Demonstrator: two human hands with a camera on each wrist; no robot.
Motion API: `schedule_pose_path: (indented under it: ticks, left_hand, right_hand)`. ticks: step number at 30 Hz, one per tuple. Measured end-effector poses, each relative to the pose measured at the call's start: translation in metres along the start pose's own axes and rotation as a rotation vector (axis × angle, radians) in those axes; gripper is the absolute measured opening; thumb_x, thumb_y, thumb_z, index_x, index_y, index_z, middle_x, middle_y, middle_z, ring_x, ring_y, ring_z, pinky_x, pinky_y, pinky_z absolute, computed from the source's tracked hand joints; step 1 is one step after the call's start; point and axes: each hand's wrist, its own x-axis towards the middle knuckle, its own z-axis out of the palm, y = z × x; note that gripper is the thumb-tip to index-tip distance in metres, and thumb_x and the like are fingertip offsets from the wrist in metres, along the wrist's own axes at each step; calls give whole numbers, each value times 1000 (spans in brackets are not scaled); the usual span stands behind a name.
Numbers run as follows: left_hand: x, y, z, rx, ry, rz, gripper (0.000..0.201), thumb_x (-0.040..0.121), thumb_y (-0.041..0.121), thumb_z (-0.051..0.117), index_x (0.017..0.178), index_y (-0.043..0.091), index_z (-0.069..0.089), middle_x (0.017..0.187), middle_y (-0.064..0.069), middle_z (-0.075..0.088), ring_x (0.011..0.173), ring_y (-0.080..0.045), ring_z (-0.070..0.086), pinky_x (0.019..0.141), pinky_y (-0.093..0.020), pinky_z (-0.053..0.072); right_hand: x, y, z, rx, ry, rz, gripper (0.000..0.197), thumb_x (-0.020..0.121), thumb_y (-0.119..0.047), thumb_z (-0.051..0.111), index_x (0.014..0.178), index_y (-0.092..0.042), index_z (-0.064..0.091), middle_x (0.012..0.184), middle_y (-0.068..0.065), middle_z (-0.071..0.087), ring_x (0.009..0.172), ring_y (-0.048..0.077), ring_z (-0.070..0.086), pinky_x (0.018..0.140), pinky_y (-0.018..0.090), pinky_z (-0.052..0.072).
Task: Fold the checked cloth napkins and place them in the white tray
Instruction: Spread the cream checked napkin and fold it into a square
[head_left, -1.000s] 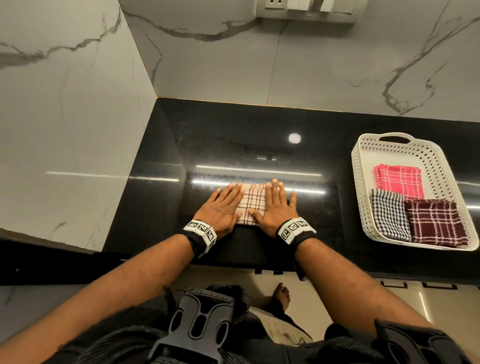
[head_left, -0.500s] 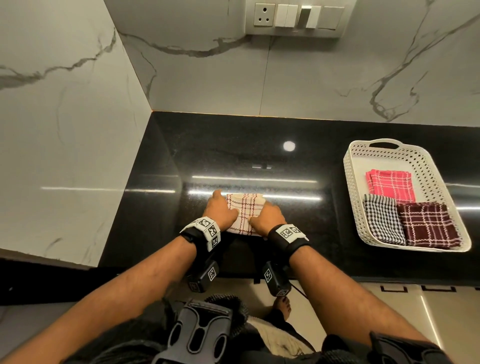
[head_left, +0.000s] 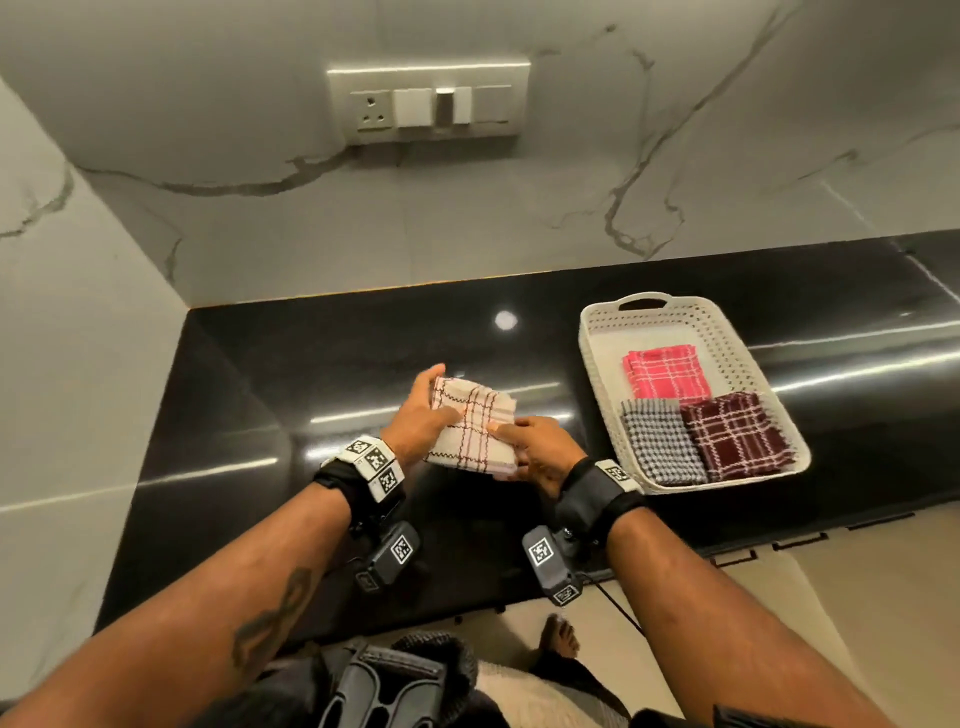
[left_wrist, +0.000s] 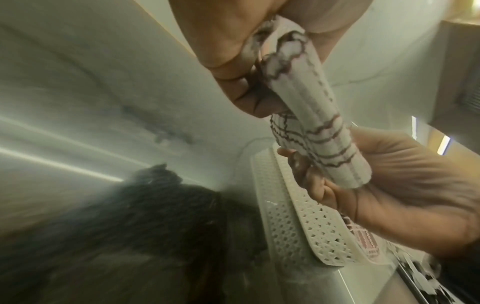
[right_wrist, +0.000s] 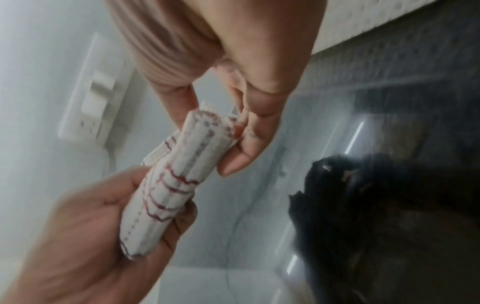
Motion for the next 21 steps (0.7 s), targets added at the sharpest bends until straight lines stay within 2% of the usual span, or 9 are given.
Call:
schedule_pose_path:
  ticks: [1,3,6,8,12,15,17,19,21]
  left_hand:
    - [8,11,14,16,-37,30,66,89,-3,58,141,29,36,116,-7,61,95,-23,68,76,-37,60]
    - [24,32,46,63,-99,83,62,87,1,61,141,25,43,118,-9,64,102,-25,69,88,-44,58]
    - [56,62,98,173,-115,181,44,90,7,66,131,19,54,112,-3,68,102,-18,69,91,-38,57]
    - [79,80,130,266,-152,200,35,89,13,68,122,21,58,109,2,69,98,-12,69,89,-38,58]
    - [130,104,197,473,-222,157,30,87,18,72,114,18,60,105,-2,69,92,-17,70,83,-40,61]
    - [157,110,238,584,-215,137,26,87,13,71,111,14,62,104,-8,70,87,-20,72,74,-38,62]
    - [173,107,258,669,-186,106,28,86,15,73,112,14,63,105,-7,71,87,-18,70,70,-31,61]
    - [184,104,272,727,-156,62,33,85,19,74,115,17,61,105,-4,69,89,-18,68,74,-32,60]
    - [193,99,279,743,-129,26,37,84,21,76,118,18,60,107,-3,68,91,-19,68,81,-36,60]
  right_hand:
    - [-3,-10,-18,77,20,-35,26,93,-5,64,116,7,64,104,23,72,86,29,71,69,40,62]
    - [-4,-28,-60,87,99,-115,26,89,1,67,115,7,65,106,24,71,87,30,72,70,39,62]
    - [-3,-59,-130,-55,230,-203,30,82,0,75,111,-2,68,107,19,73,100,34,71,91,50,57]
    - [-2,-78,-171,-121,258,-200,31,82,-6,77,111,-7,69,105,13,75,99,28,72,94,49,56]
    - [9,-113,-244,-389,386,-200,11,87,-13,72,98,-12,74,97,7,75,89,20,72,88,39,58]
    - [27,-123,-279,-665,447,-159,13,86,-16,71,94,-7,74,96,9,73,90,24,70,86,41,57]
    - [41,-124,-297,-771,448,-114,11,86,-17,70,90,-7,72,94,8,71,86,23,67,76,36,56]
    - [53,-124,-309,-835,424,-75,7,87,-16,68,82,-12,67,86,4,66,78,19,63,62,27,47]
    - [63,-122,-315,-860,399,-51,4,89,-16,67,87,-13,67,85,1,63,78,18,62,64,27,47]
